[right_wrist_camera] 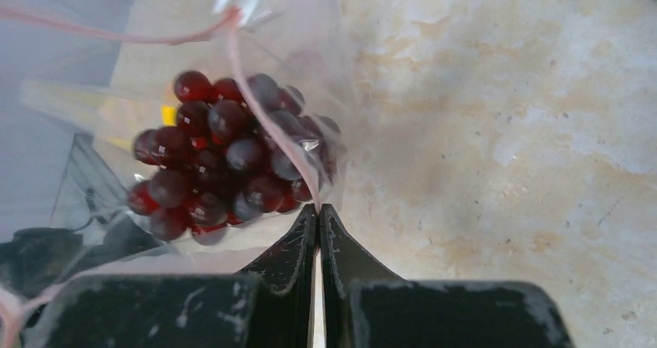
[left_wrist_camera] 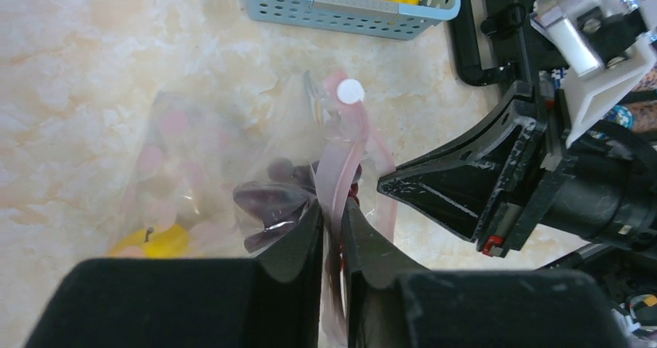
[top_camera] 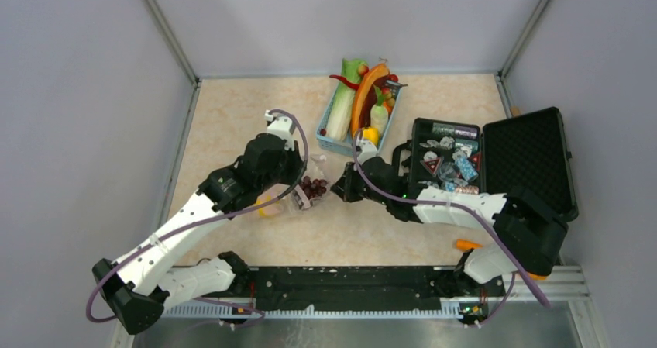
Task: Place the food in the zip-top bag and seal the zipper
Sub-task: Adjust the zipper food storage bag at the center of the board.
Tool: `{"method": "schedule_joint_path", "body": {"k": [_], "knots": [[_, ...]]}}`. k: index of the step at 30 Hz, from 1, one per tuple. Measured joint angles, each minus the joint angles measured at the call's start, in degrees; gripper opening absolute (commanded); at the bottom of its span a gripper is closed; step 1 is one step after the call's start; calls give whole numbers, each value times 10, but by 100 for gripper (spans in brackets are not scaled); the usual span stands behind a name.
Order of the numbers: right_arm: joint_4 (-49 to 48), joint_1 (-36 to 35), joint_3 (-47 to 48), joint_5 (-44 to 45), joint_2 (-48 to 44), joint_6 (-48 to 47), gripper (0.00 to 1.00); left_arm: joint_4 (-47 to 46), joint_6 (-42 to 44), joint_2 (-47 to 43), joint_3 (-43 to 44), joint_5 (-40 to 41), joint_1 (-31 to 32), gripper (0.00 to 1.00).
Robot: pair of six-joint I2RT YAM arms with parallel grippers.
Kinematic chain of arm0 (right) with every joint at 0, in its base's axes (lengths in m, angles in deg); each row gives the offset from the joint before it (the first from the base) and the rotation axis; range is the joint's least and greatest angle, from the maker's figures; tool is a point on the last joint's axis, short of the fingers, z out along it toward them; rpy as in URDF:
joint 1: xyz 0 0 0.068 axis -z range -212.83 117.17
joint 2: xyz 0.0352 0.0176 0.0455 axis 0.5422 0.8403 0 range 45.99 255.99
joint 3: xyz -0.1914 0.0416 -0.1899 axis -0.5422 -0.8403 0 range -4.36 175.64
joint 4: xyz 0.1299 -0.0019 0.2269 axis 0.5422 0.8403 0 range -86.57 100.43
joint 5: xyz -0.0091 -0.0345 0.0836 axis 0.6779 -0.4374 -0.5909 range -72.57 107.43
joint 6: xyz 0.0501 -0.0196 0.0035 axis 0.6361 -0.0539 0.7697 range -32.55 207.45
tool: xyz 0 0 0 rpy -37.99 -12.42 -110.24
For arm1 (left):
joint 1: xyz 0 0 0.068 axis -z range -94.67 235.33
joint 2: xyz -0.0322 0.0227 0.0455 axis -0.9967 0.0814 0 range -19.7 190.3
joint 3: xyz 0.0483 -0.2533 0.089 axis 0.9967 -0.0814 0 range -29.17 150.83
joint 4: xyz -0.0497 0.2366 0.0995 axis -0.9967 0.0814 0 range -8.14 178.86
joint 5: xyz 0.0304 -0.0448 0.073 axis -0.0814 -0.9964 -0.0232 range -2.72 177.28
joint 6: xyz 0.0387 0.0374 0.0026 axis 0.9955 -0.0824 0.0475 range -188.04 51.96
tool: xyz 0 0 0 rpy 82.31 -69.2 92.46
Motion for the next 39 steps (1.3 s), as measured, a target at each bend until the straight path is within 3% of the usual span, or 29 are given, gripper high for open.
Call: {"method": "schedule_joint_path", "body": {"k": [3, 6, 12, 23, 28, 32, 39], "knots": [[14, 0, 23, 2, -3, -14, 0, 1, 7, -1, 0, 8, 0, 14], [34, 0, 43, 9, -29, -33, 0, 10, 17, -2, 0, 35, 0, 0], [58, 0, 99, 23, -94, -75, 0, 37, 36, -2, 0, 77, 0, 0], [56, 0, 112, 0, -93, -92, 0, 21, 41, 2, 3, 29, -1, 0], [63, 1, 139, 0, -93, -105, 0, 37, 58, 26, 77, 9, -16, 0], [39, 3, 183, -7, -99, -121, 0, 36, 84, 22, 158, 38, -46, 0], [72, 22, 277, -42, -83, -140, 0, 46, 107, -21, 164, 97, -84, 0]]}}
